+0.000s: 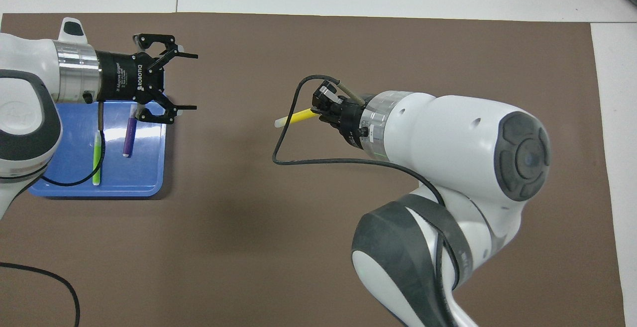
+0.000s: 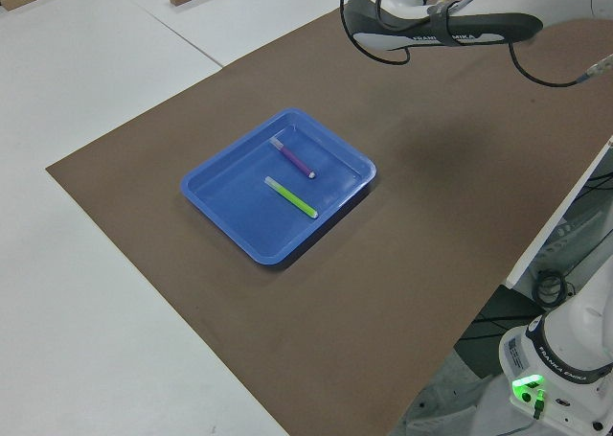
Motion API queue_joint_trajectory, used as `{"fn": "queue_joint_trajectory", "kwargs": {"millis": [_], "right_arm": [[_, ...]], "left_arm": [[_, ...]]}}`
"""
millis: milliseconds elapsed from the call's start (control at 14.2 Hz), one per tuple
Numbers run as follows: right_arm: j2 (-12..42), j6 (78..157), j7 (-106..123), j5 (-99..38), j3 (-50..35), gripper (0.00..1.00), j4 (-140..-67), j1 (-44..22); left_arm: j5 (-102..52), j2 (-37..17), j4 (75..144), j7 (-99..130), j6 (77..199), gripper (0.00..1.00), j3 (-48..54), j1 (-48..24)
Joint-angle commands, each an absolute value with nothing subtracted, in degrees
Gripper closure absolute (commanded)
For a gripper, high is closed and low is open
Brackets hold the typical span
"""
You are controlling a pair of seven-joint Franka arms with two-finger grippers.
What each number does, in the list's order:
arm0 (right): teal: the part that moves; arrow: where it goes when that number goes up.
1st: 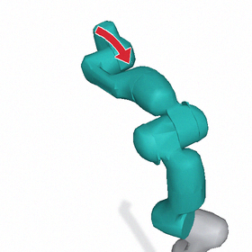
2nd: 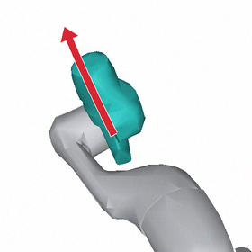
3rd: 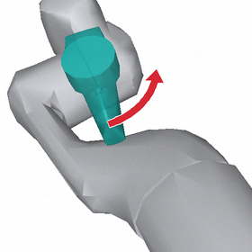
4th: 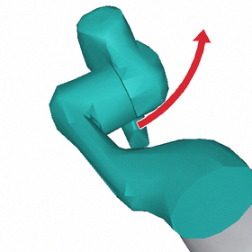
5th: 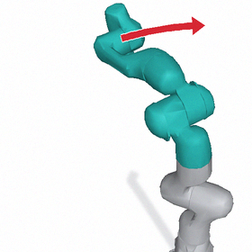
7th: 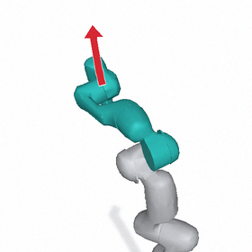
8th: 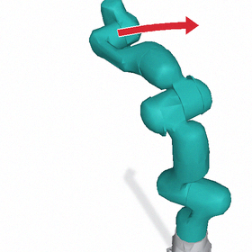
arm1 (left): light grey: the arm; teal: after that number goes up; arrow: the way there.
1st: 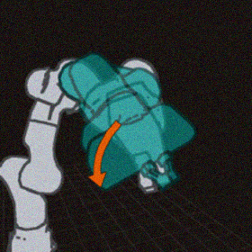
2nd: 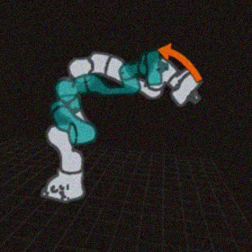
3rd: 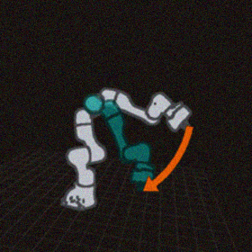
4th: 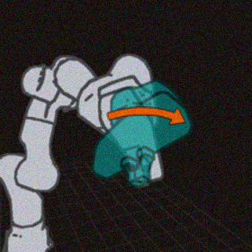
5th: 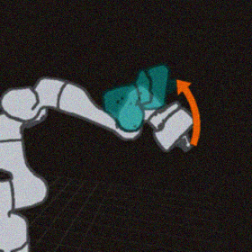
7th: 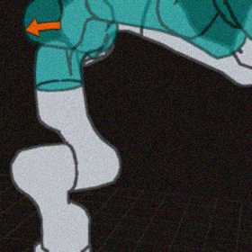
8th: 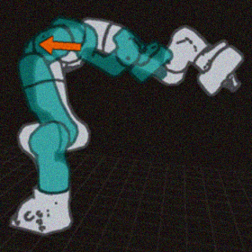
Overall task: Right arm passes pens to left for tray arrangement
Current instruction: 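Lift the yellow pen toward the left gripper with the right gripper, then close the left gripper on the yellow pen held by the right gripper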
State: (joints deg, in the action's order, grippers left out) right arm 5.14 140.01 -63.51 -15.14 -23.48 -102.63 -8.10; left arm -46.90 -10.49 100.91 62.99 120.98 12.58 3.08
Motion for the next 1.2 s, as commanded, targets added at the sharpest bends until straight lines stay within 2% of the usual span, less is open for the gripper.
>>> {"fn": "queue_joint_trajectory", "kwargs": {"millis": [0,493,845,1126], "right_arm": [[3.95,148.16,-68.11,-16.7,-23.47,1.0,-106.95,-9.84],[4.31,155.38,-74.24,-16.79,-23.47,1.0,-108.72,-12.65],[5.1,155.83,-74.88,-16.7,-23.47,1.0,-108.63,-12.74],[5.36,155.92,-74.71,-16.7,-23.47,1.0,-108.55,-12.66]], "left_arm": [[-48.34,-8.27,103.88,72.21,126.72,0.0,11.87,-1.48],[-48.34,-1.68,108.8,85.16,130.25,0.0,11.69,-6.24],[-48.34,2.46,115.21,89.12,137.45,0.0,11.69,-11.86],[-48.34,3.51,116.45,89.82,138.08,0.0,11.78,-13.01]]}}
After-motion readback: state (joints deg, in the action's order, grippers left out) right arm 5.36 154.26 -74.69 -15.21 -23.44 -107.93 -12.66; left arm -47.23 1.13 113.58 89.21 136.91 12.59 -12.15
